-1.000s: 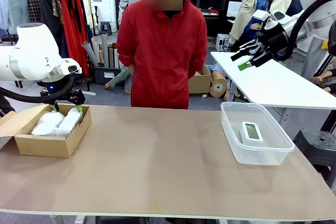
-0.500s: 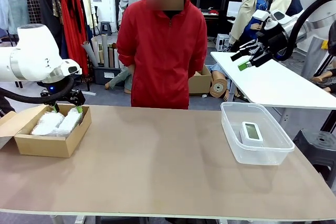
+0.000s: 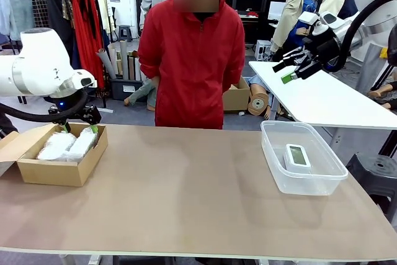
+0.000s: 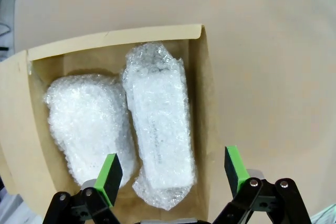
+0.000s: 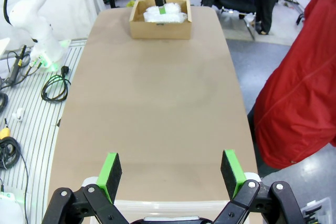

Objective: Separate and place wrapped and unwrapped clocks.
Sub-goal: If the picked Digital clock is wrapped, place it in the Package Box ; if not, place it in the Organizing box.

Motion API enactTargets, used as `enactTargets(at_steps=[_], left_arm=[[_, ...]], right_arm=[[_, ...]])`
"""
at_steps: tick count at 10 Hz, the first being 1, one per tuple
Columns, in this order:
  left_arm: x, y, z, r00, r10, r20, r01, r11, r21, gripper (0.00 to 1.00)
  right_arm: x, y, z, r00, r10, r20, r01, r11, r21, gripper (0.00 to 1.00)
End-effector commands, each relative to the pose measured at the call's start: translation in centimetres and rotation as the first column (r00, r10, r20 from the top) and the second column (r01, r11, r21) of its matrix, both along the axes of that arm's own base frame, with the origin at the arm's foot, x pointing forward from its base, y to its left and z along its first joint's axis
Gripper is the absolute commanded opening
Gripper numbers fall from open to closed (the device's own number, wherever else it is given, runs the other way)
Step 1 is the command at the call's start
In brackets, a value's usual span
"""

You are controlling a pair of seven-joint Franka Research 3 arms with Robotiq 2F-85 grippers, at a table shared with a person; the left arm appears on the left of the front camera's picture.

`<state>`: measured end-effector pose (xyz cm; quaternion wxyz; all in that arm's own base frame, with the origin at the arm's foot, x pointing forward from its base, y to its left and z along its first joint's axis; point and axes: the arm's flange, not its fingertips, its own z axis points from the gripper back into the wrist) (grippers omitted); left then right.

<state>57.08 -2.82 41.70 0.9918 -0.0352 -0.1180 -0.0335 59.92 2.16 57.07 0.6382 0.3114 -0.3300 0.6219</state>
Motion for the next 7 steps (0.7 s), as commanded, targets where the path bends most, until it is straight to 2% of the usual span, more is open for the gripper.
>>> enactTargets(at_steps=[1,2,3,4,6,7], left_arm=[[-0.8,-0.2,2.5,0.988,-0.125,-0.091,0.107,0.977,-0.184,1.00],[-1.2,-0.9,3.9,0.971,-0.216,-0.098,0.180,0.942,-0.284,1.00],[-1.8,-1.5,5.5,0.932,-0.356,-0.067,0.291,0.846,-0.447,1.00],[-1.8,-2.3,6.3,0.899,-0.438,0.003,0.380,0.776,-0.502,1.00],[-2.4,-3.0,9.1,0.818,-0.572,0.057,0.504,0.666,-0.550,1.00],[-2.6,-3.0,10.3,0.767,-0.639,0.057,0.557,0.620,-0.552,1.00]], right_arm=[[0.0,0.1,0.1,1.000,0.002,0.001,-0.002,1.000,0.002,1.00],[0.0,0.1,0.1,1.000,0.002,0.001,-0.002,1.000,0.002,1.00],[0.0,0.1,0.1,1.000,0.002,0.001,-0.002,1.000,0.002,1.00],[0.0,0.1,0.1,1.000,0.002,0.001,-0.002,1.000,0.002,1.00],[0.0,0.1,0.1,1.000,0.002,0.001,-0.002,1.000,0.002,1.00],[0.0,0.1,0.1,1.000,0.002,0.001,-0.002,1.000,0.002,1.00]])
